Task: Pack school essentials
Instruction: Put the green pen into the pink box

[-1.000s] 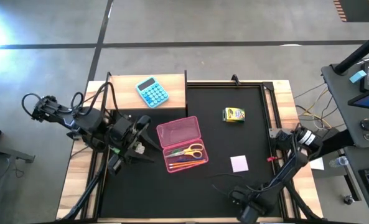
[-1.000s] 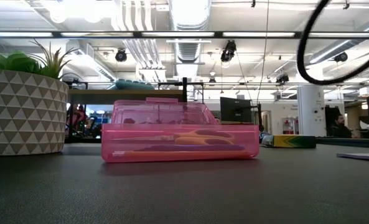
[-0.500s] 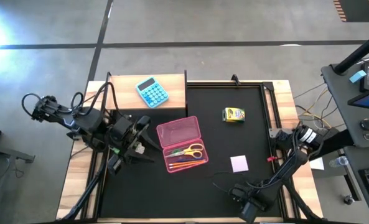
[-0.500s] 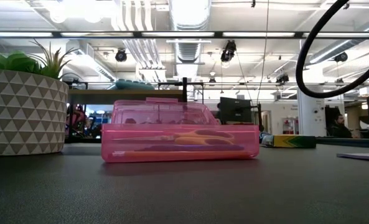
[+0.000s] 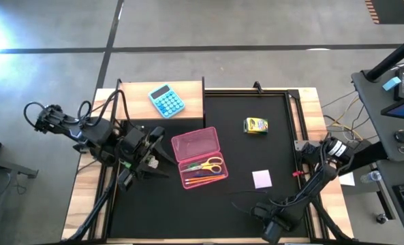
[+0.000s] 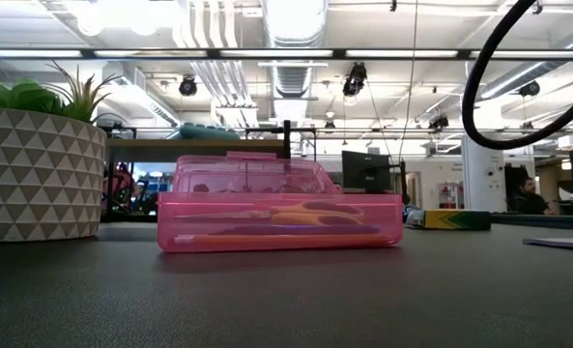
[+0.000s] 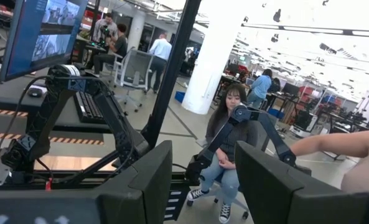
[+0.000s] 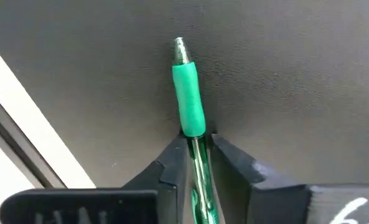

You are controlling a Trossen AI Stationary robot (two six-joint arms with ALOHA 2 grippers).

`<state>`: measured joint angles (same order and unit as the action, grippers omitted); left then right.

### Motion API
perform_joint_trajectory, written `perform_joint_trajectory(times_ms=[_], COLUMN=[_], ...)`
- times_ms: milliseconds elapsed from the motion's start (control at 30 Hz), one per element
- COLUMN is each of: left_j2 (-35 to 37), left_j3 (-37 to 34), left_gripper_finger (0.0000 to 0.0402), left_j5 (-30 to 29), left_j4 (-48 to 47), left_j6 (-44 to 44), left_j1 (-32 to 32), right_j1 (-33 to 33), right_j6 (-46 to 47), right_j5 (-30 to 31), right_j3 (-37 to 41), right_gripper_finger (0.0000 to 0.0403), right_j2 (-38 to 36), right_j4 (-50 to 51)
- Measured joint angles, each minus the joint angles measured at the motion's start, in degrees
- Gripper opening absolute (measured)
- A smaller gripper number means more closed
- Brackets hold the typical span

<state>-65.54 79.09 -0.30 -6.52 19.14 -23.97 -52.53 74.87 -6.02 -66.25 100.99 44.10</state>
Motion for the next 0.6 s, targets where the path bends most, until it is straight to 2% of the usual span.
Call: perform_joint_trajectory(times_ms=[200,400,600], left_j2=[0.0,0.0,0.0], left_j3=[0.0,0.0,0.0], left_gripper_finger=[0.0157,0.0157,0.0157], left_j5=[0.0,0.0,0.0], left_j4=[0.0,0.0,0.0], left_j6=[0.0,-0.2,-0.6], left_j1=[0.0,0.0,0.0], right_j1=[0.6,1.8,6.7], right_j6=[-1.4,-2.0,-7.3], right_j5=[1.2,4.4,14.9], right_j3=[0.0,0.0,0.0], right_gripper_finger=[0.0025,0.0022,0.0021], right_j2=[-3.4,-6.2,-9.9], right_j4=[-0.4,0.0,-2.3])
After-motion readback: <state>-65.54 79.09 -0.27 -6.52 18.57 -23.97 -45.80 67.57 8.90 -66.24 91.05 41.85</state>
